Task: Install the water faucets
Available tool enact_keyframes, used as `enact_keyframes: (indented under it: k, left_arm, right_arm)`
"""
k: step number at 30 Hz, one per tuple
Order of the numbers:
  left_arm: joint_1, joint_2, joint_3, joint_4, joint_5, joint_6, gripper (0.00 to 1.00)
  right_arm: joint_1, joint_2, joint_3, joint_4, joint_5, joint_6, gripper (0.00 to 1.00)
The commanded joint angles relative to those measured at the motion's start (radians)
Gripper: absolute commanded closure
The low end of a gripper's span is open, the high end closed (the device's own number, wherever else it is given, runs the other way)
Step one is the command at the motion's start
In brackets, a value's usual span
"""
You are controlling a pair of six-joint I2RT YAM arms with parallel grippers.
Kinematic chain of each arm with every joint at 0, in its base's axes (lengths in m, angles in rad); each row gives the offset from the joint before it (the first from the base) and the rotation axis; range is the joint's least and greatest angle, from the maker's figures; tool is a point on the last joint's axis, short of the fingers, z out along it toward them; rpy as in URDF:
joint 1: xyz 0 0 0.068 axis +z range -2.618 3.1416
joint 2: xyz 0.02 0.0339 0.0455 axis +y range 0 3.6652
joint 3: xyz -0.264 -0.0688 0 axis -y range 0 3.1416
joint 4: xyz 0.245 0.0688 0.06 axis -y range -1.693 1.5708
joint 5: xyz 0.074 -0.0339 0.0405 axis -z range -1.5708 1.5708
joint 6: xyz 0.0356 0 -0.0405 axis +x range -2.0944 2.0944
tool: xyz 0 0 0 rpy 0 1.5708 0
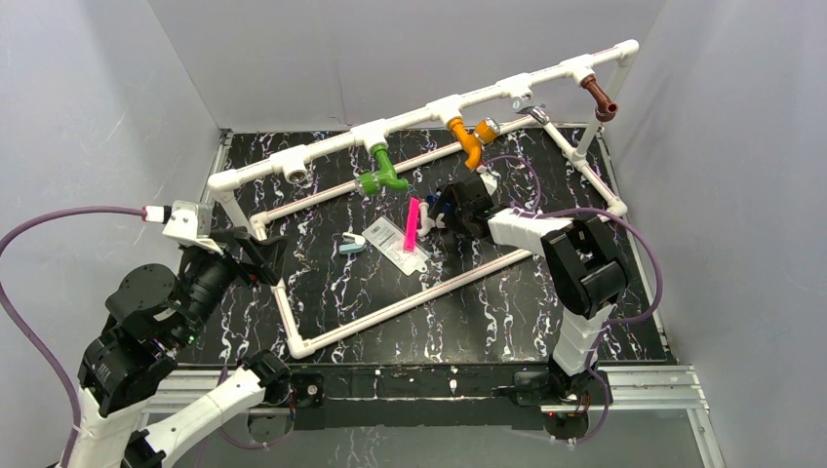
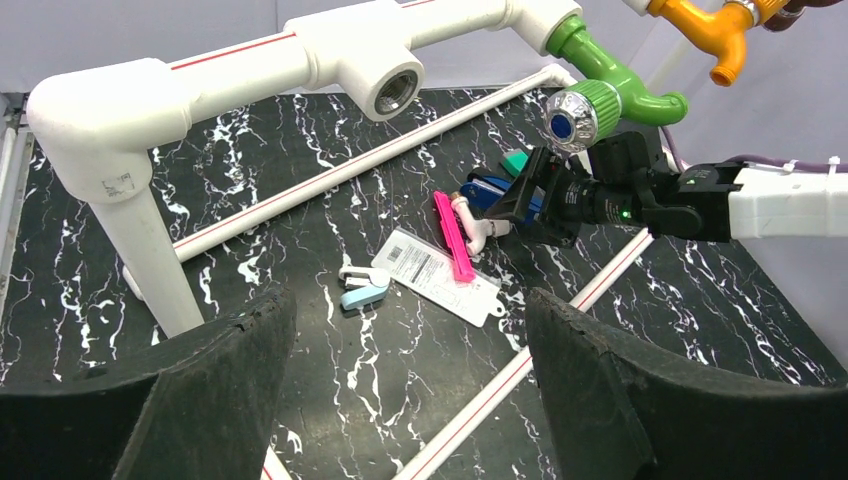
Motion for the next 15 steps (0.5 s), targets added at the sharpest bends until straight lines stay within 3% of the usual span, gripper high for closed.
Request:
enact_keyframes:
  k: [1, 5, 15]
  left_arm:
    - [-0.003, 0.015, 0.02, -0.011, 0.008, -0.018, 0.19]
    - [-0.005, 0.008, 0.015, -0.011, 0.009, -0.016, 0.19]
    - [-0.004, -0.014, 0.038, -0.049, -0.004, 0.011, 0.19]
  right_arm:
    - [0.016, 0.003, 0.017, 0.024, -0.01, 0.209, 0.14]
    - [0.047, 0.034, 0.048, -0.012, -0.011, 0.313, 0.14]
    - [0.066, 0.141, 0.219, -0.345, 0.152, 0.552, 0.16]
